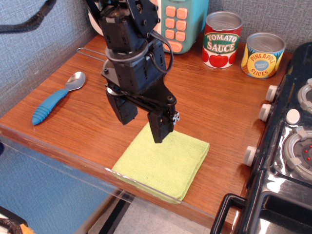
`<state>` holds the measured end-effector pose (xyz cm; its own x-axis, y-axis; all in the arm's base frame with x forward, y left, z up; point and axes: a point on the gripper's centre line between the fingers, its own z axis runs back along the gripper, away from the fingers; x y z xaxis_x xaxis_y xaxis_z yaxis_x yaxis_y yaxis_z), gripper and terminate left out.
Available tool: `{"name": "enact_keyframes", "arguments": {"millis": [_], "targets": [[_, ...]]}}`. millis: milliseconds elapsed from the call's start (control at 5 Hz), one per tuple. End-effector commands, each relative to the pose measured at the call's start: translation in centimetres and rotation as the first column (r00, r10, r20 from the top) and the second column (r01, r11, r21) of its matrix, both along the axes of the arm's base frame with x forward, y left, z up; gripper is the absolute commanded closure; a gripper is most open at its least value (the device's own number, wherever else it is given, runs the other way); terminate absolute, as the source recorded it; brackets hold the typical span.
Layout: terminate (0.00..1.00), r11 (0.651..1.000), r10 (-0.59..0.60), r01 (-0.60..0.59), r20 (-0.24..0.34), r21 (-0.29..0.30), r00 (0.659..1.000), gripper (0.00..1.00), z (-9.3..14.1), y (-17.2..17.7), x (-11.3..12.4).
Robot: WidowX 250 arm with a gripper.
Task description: Place the eggplant on the green cloth.
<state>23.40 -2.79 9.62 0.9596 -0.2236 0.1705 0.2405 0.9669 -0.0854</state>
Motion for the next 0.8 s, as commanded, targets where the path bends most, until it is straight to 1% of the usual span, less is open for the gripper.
{"name": "enact_keyframes", "arguments": {"millis": [0, 200, 600], "targets": [[0.0, 1.0, 0.0, 0.0, 0.0, 0.0, 1.0, 0.0, 0.0, 0.0, 0.0], [0.0, 0.999, 0.049, -0.05, 0.04, 0.016, 0.998, 0.0, 1.3, 2.3, 2.1], [0.0, 0.989, 0.112, -0.122, 0.112, 0.087, 0.987, 0.0, 4.9, 7.6, 7.7]]}}
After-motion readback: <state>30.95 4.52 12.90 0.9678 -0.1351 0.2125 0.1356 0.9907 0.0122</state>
